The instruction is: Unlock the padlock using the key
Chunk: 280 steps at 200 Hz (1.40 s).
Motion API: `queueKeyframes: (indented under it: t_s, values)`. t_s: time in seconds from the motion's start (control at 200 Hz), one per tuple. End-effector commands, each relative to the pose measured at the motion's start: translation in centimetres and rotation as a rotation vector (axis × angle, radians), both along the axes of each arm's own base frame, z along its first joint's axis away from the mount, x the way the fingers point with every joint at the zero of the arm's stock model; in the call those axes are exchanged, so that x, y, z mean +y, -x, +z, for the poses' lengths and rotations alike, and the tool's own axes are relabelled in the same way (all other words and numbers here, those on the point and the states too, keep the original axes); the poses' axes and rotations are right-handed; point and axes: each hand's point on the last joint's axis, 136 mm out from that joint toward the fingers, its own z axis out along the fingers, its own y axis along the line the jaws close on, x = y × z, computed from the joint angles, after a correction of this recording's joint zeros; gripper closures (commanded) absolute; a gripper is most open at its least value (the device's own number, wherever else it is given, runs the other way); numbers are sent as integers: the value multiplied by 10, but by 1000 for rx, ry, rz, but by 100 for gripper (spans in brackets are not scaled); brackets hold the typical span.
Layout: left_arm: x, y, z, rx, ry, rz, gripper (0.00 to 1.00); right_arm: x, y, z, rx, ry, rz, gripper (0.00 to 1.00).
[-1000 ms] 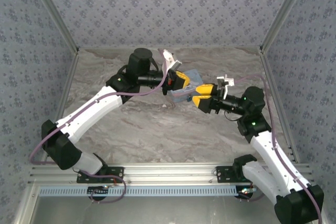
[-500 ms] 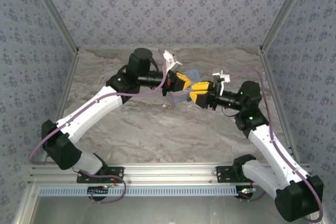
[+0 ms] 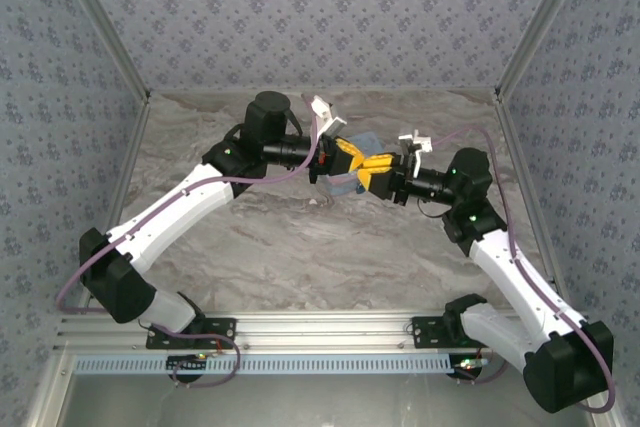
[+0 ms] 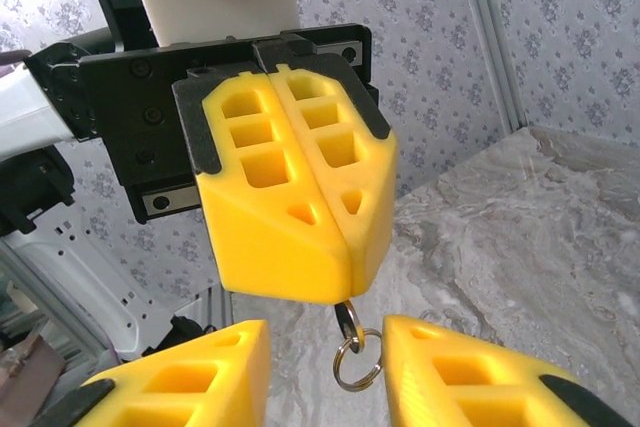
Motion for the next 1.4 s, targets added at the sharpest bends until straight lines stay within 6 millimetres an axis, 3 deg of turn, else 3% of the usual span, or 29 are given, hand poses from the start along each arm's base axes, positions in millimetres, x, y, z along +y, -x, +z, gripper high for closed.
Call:
queueKeyframes:
  t_s: [0.0,0.455,0.635,0.695,0.8,1.014,1.169,1.289,1.394]
  values:
    - [-1,2,17,-32,41,-23,100,2,2,19,-64,-16,6,72]
    - [-1,2,16,-34,37,-18,100,1,0,14,-47,-9,-10,100]
    - [0,0,17,-38,36,-2,93,-1,-2,7,-26,1,-33,100]
    - [0,-3,17,-40,35,14,82,-2,-4,3,-11,11,-46,100]
    - [5,-14,17,-51,27,94,50,-3,-6,-7,22,29,-64,100]
    - [39,-53,14,-59,35,390,27,-14,-12,-41,134,67,-161,100]
    - [78,-95,-18,66,9,645,20,-25,-15,-70,242,76,-244,100]
    - [102,-122,-66,231,-44,801,16,-32,-13,-87,291,67,-284,100]
    - [102,-133,-112,377,-86,845,15,-36,-10,-96,315,63,-313,100]
